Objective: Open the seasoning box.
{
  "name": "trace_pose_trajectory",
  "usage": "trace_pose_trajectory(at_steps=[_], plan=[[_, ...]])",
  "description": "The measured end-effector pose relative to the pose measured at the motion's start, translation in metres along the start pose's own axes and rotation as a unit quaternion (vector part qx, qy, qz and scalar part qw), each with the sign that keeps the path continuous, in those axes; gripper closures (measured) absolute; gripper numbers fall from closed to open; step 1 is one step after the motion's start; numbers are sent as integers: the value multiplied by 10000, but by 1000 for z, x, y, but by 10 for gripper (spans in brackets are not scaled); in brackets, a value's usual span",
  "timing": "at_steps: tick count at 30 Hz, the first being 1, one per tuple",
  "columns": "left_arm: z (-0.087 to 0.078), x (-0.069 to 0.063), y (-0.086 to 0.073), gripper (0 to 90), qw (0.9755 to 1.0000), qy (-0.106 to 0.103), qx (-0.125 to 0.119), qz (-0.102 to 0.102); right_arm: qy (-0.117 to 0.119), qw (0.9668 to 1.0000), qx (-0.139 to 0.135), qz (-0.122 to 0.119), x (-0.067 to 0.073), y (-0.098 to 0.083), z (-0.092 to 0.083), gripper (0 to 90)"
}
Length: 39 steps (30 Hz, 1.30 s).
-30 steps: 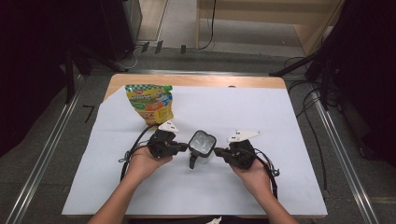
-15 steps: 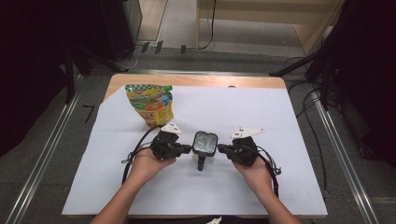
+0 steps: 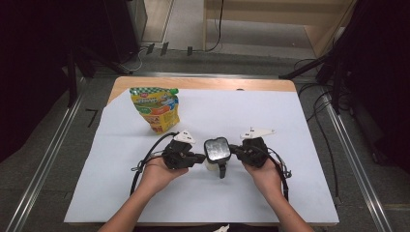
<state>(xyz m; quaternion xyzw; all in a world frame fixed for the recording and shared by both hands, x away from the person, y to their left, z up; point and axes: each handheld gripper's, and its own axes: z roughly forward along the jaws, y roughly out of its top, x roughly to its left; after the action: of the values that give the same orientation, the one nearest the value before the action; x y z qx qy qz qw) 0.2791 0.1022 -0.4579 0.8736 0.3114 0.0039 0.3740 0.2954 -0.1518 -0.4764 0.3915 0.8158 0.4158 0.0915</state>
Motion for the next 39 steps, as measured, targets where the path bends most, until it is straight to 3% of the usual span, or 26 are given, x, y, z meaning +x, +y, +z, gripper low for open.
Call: trace_pose_trajectory(at_steps=[10,17,23,29,39], plan=[[3,-4,1,886,9996,-264,-117,-56,39,9999,-91,38,-7,2,-5,900],[-1,1,1,858,9994,-335,103,39,66,9998,-175,51,-6,-1,-22,900],[-11,8,2,815,9992,-382,90,31,135,9997,-200,60,-4,-4,-34,900],[-17,20,3,577,9994,-311,54,-123,191,9997,-146,22,3,-10,-44,900],[-23,31,6,445,9992,-378,-135,10,396,9992,-61,-51,25,-19,-57,900]])
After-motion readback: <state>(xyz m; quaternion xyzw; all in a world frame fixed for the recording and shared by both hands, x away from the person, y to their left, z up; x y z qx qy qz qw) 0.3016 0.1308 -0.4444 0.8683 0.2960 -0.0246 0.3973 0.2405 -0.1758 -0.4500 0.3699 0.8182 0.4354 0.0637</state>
